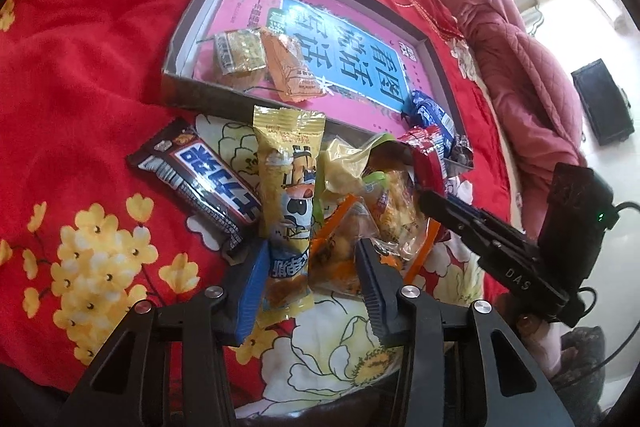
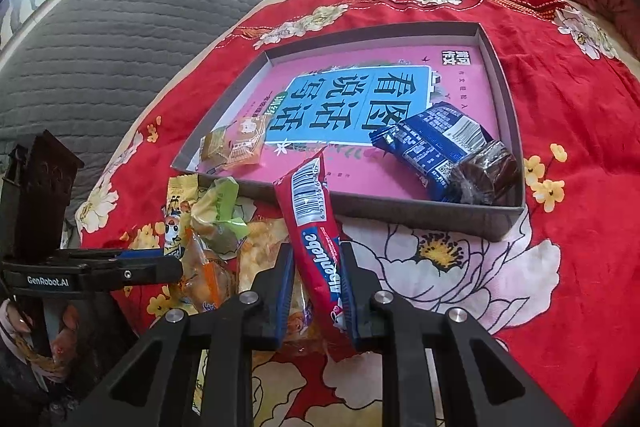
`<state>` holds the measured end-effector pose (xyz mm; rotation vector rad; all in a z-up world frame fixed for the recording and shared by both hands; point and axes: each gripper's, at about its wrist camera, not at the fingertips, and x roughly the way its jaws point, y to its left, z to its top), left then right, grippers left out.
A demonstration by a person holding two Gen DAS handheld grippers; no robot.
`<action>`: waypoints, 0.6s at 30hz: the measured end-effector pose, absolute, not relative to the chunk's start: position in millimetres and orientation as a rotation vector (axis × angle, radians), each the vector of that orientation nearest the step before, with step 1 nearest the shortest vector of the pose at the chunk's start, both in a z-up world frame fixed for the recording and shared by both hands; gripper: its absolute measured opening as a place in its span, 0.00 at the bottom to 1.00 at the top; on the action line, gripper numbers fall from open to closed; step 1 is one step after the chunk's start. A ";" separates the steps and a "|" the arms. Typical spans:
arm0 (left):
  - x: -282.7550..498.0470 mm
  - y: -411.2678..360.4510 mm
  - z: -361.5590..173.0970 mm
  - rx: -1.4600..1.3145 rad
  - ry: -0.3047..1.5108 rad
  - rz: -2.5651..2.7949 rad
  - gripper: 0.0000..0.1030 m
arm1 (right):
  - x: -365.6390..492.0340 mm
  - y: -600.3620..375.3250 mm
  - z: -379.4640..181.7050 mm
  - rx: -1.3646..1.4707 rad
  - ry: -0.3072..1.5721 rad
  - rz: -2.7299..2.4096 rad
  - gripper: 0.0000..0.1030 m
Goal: Organize snacks
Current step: 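Lift the red wafer bar with the right tool while the left tool grasps the yellow cartoon packet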
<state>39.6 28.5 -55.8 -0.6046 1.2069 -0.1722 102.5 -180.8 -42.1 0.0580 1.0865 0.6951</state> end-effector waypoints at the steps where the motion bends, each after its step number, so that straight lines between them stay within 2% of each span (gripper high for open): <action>1: 38.7 30.0 -56.8 -0.615 1.209 -0.172 0.47 | 102.5 -180.2 -42.8 0.054 1.089 0.695 0.22; 7: 35.4 40.6 -62.8 -0.695 1.201 -0.171 0.49 | 103.2 -180.5 -43.4 0.053 1.089 0.695 0.22; 10: 37.5 42.6 -66.7 -0.700 1.207 -0.160 0.46 | 103.3 -180.4 -43.6 0.054 1.089 0.695 0.22; 12: 39.3 41.9 -72.0 -0.695 1.225 -0.158 0.29 | 103.5 -180.1 -43.8 0.050 1.089 0.695 0.22; 13: 39.8 40.7 -73.7 -0.677 1.231 -0.150 0.26 | 103.7 -180.5 -43.9 0.052 1.089 0.696 0.22; 18: 41.2 35.9 -72.3 -0.618 1.230 -0.143 0.22 | 103.7 -179.7 -44.3 0.048 1.088 0.695 0.22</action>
